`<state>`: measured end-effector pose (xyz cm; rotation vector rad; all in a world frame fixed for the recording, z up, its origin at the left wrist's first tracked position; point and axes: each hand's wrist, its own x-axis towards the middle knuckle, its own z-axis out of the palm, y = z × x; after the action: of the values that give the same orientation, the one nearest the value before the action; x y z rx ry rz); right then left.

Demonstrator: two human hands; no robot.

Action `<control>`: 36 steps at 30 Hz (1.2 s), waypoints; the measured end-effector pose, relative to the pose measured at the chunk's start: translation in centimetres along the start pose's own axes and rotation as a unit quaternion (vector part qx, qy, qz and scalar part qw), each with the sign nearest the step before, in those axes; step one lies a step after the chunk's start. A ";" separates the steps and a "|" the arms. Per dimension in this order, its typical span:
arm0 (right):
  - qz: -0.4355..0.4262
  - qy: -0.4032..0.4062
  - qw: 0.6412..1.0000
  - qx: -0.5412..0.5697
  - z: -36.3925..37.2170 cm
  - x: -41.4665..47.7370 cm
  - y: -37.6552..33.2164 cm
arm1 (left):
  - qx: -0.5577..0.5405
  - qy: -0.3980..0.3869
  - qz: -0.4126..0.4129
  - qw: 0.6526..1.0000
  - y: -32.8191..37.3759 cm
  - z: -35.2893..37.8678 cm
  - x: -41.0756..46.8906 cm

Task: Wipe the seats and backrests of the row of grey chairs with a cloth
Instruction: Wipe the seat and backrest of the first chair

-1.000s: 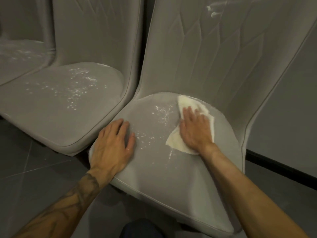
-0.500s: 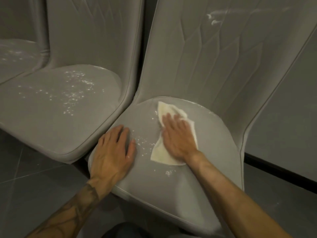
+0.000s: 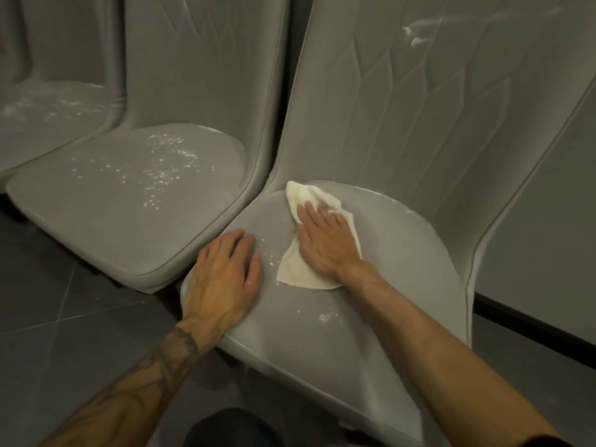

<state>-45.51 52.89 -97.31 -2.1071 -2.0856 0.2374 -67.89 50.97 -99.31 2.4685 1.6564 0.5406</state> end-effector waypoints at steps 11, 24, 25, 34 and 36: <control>0.086 0.039 0.994 -0.047 -0.9 1.5 2.2 | -0.007 0.002 -0.013 1.000 -0.1 0.2 0.1; 0.070 0.037 0.996 -0.040 -0.4 1.7 1.8 | -0.011 0.021 -0.011 1.000 -0.2 0.6 0.2; 0.016 0.030 0.999 -0.034 0.3 1.4 0.3 | -0.007 0.022 -0.011 1.000 -0.2 0.5 0.2; 0.109 -0.002 0.994 -0.006 -1.3 1.1 7.1 | -0.014 0.032 -0.023 0.999 -0.1 0.6 0.1; 0.122 0.023 0.992 -0.018 -0.8 1.8 4.1 | -0.017 0.029 -0.025 0.999 0.0 0.6 0.1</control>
<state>-41.26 54.64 -97.45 -2.3648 -1.8174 0.1807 -67.67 51.16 -99.80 2.4038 1.7094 0.6345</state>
